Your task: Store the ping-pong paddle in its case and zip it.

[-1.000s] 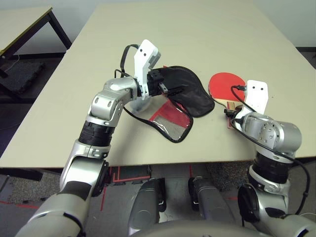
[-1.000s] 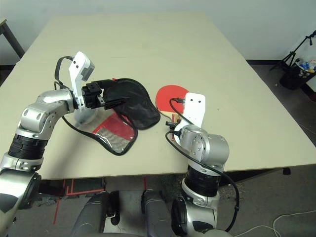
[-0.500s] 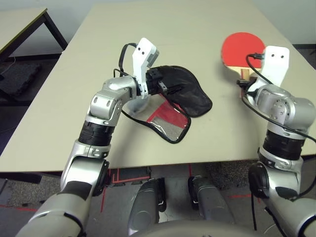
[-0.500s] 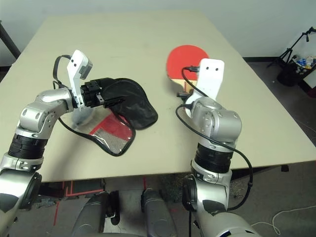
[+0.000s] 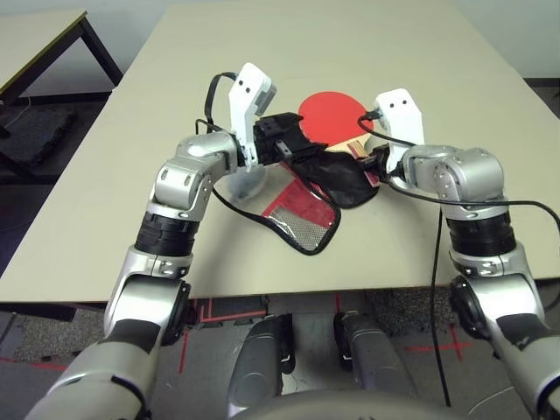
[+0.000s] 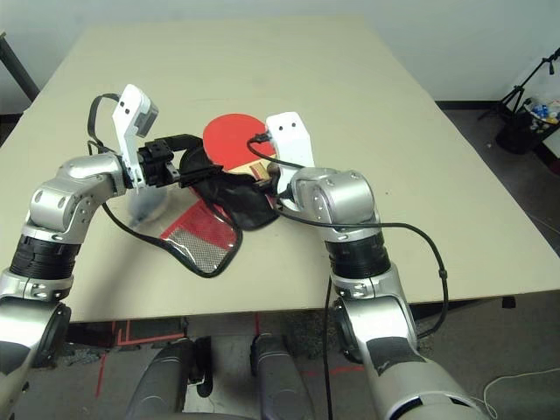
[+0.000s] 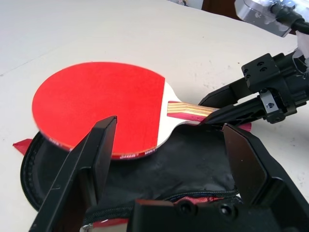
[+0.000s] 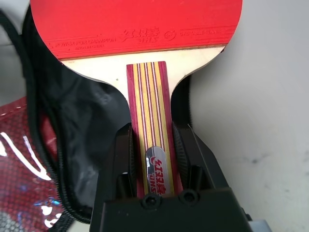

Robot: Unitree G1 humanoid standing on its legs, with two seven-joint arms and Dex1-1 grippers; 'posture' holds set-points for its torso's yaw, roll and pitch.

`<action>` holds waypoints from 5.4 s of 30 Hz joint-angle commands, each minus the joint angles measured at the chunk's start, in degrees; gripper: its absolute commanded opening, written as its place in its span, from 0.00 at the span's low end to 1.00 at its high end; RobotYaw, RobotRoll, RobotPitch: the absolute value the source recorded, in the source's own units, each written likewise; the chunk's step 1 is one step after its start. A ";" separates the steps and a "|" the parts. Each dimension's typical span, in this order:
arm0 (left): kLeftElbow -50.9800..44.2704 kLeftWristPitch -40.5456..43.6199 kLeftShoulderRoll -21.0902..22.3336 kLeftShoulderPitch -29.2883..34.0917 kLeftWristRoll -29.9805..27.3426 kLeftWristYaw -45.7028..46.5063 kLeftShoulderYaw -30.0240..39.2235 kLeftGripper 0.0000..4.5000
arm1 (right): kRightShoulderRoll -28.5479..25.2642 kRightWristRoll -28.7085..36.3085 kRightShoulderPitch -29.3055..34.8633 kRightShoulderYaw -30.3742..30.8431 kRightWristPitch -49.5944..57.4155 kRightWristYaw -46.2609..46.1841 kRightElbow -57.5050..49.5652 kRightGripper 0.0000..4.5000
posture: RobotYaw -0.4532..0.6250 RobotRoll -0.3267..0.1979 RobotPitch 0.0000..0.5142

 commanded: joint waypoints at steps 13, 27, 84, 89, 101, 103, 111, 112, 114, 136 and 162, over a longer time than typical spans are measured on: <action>-1.90 0.56 0.23 2.15 -0.23 1.41 0.90 1.00 | 3.43 -1.50 -2.22 3.05 -5.80 1.58 9.05 0.25 | 0.38 0.62 0.27; -2.50 1.23 0.40 2.37 -0.34 1.82 1.13 1.00 | 4.79 -3.02 -2.25 3.26 -7.65 1.90 12.48 0.25 | 0.39 0.62 0.28; 2.95 11.70 22.75 12.50 -2.51 -11.02 6.50 1.00 | -19.17 14.02 6.62 -4.46 -27.45 38.56 -4.70 0.99 | 0.41 0.62 0.29; -5.60 19.77 19.84 6.13 -7.02 -12.03 3.60 1.00 | -20.06 14.08 6.95 -5.23 -27.02 38.09 -5.09 0.99 | 0.39 0.62 0.29; 1.66 18.63 9.96 -9.00 -7.70 -12.51 -1.30 1.00 | -23.96 10.70 2.19 -9.30 -28.60 32.68 2.49 0.99 | 0.36 0.62 0.28; 4.71 15.87 8.59 -9.87 -6.11 -12.57 -2.50 1.00 | -24.76 10.56 1.52 -9.74 -28.91 32.66 3.31 0.99 | 0.35 0.62 0.28; 26.32 -0.68 2.13 -14.94 3.44 -10.14 -5.19 1.00 | -24.73 10.86 1.10 -9.98 -26.64 31.39 3.65 0.99 | 0.34 0.62 0.28; 28.95 -2.90 1.69 -15.54 4.89 -9.92 -5.57 1.00 | -24.55 11.12 1.19 -9.99 -25.64 31.08 3.46 0.99 | 0.34 0.62 0.28; 30.14 -5.20 1.34 -16.00 6.21 -11.03 -6.06 1.00 | -23.36 12.66 1.37 -10.88 -21.57 29.80 3.69 0.99 | 0.34 0.62 0.28; -5.66 13.59 5.96 1.30 -3.36 -6.42 1.38 1.00 | -11.02 19.84 2.16 -28.88 15.26 14.09 20.74 0.99 | 0.41 0.62 0.30; -5.21 13.92 4.70 0.94 -5.41 -2.63 1.52 1.00 | -2.31 18.01 -1.04 -32.50 3.92 6.72 36.81 0.99 | 0.41 0.62 0.29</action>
